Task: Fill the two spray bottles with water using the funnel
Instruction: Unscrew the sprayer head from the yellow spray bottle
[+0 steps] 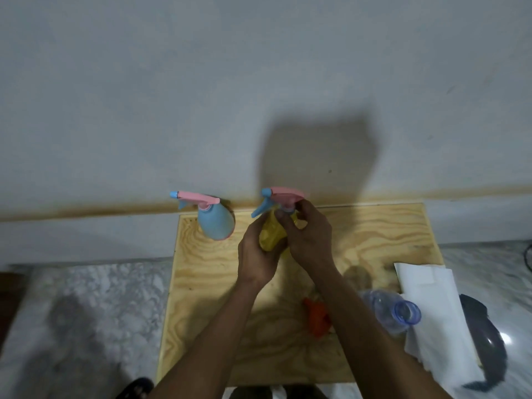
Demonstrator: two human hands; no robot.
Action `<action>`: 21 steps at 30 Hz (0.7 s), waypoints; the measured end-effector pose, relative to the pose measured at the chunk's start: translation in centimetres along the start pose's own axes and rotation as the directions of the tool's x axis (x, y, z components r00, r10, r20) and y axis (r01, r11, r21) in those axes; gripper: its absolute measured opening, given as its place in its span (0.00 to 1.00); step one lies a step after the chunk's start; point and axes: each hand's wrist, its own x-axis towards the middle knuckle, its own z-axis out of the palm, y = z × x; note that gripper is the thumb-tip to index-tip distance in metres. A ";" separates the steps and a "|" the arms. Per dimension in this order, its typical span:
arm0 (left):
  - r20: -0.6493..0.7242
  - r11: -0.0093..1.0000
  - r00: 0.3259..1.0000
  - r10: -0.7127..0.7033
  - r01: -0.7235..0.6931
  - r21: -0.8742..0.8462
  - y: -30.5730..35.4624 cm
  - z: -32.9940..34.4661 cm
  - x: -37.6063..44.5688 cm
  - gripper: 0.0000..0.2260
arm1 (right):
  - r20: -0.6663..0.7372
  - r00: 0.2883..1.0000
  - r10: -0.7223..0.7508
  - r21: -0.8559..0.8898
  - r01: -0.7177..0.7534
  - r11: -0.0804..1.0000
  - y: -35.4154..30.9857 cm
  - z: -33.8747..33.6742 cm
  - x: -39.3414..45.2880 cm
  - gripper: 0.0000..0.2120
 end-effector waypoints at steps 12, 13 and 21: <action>-0.214 0.974 0.951 0.225 -0.224 0.027 0.6 -5.6 -14.7 0.30 | 0.021 0.999 0.041 0.188 -0.045 0.981 -6.4 -1.3 -11.7 0.14; -0.225 0.973 0.948 0.227 -0.231 0.006 0.5 -6.0 -15.7 0.31 | 0.022 0.998 0.059 0.221 -0.062 0.973 -6.8 -1.2 -12.9 0.14; -0.285 0.960 0.941 0.181 -0.232 -0.157 0.8 -9.2 -21.9 0.24 | 0.160 0.987 0.016 0.433 -0.085 0.897 -8.2 -1.8 -19.6 0.11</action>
